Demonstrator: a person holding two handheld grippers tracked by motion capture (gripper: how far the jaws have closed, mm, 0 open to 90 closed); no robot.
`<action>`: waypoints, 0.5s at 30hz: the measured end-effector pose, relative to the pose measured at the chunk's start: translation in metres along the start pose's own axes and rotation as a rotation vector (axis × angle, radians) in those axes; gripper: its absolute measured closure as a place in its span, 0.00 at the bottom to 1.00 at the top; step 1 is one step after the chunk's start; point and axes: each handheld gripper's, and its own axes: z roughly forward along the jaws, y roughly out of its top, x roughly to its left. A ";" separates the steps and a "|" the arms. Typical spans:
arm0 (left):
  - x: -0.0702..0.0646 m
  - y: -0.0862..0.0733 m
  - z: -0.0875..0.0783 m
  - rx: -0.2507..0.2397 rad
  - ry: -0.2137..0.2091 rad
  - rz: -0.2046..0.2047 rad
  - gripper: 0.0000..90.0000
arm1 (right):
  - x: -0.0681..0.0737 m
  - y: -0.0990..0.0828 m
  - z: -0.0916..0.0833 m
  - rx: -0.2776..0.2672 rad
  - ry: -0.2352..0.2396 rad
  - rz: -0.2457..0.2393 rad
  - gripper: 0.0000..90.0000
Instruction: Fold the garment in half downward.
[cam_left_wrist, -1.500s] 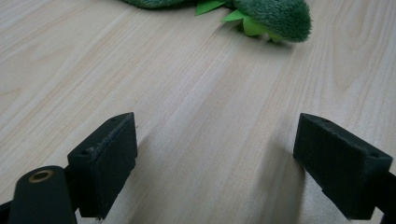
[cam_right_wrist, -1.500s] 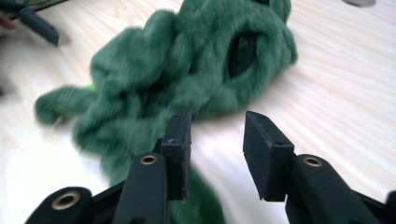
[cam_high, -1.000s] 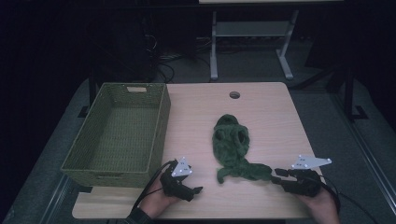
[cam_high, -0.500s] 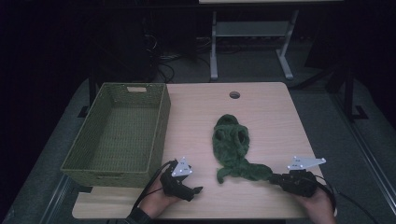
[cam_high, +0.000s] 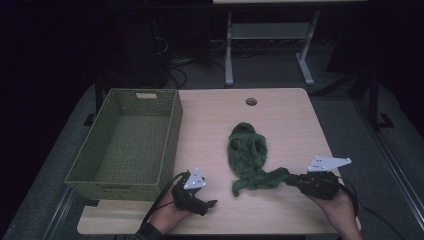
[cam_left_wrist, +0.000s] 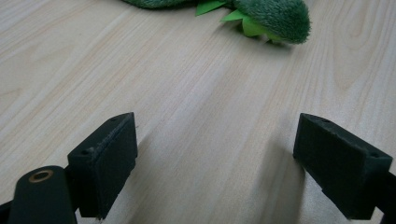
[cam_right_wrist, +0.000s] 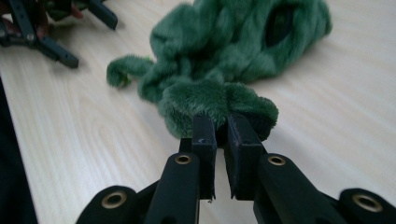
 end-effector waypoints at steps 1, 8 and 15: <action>0.000 0.000 0.000 0.000 0.000 0.001 0.14 | 0.000 0.003 0.001 -0.006 0.000 -0.009 0.92; 0.000 0.000 0.000 -0.003 0.000 -0.002 0.14 | -0.004 0.029 0.017 -0.008 -0.025 -0.039 0.92; 0.000 0.000 0.000 -0.001 0.002 0.006 0.14 | -0.013 0.053 0.041 0.018 -0.053 -0.049 0.91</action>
